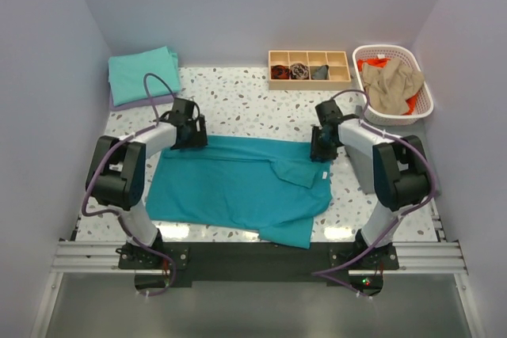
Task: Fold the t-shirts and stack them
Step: Fold the tshirt
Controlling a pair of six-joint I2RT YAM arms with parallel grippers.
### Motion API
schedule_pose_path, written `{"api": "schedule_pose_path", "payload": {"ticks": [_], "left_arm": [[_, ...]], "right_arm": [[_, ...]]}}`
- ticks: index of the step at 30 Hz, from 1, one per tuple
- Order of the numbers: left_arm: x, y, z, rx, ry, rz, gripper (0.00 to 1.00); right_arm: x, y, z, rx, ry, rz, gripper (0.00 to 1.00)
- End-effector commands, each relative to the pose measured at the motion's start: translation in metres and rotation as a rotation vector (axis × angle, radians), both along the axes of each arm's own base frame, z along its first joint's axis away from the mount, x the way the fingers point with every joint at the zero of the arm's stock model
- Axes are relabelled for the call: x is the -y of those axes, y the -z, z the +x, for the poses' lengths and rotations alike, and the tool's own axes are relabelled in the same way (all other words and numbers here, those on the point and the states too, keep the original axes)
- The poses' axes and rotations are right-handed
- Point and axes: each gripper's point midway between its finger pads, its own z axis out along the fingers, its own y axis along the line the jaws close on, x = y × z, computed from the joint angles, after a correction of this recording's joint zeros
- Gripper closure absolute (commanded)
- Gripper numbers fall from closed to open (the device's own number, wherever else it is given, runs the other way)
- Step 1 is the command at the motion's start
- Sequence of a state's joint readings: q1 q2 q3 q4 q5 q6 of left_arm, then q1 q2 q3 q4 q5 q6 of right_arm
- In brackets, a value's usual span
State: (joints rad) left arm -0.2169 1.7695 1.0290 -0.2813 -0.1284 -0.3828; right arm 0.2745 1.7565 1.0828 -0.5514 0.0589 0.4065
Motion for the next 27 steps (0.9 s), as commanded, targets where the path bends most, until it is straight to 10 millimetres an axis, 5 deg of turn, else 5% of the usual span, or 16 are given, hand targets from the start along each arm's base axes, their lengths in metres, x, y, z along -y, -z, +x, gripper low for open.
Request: {"api": "schedule_pose_path", "payload": {"ticks": [1,8,14,19,23,27], "left_arm": [[-0.019,0.009,-0.036,-0.099,-0.033,0.067,0.19],[-0.027,0.003,-0.043,-0.1,-0.06,0.096,0.18],[-0.011,-0.031,-0.017,0.026,-0.017,0.021,0.18],[0.009,-0.07,0.007,0.145,0.043,-0.06,0.18],[0.031,-0.085,0.018,0.2,0.111,-0.155,0.18],[0.064,-0.085,0.025,0.221,0.203,-0.279,0.18]], "right_arm": [[0.011,0.003,0.018,0.033,0.013,-0.066,0.6],[0.012,-0.001,0.036,0.064,-0.003,-0.079,0.59],[-0.016,-0.053,0.056,0.229,-0.117,0.064,0.56],[-0.036,-0.086,0.045,0.266,-0.184,0.182,0.56],[-0.044,-0.089,0.036,0.253,-0.215,0.228,0.56],[-0.045,-0.072,0.039,0.222,-0.198,0.231,0.55]]}}
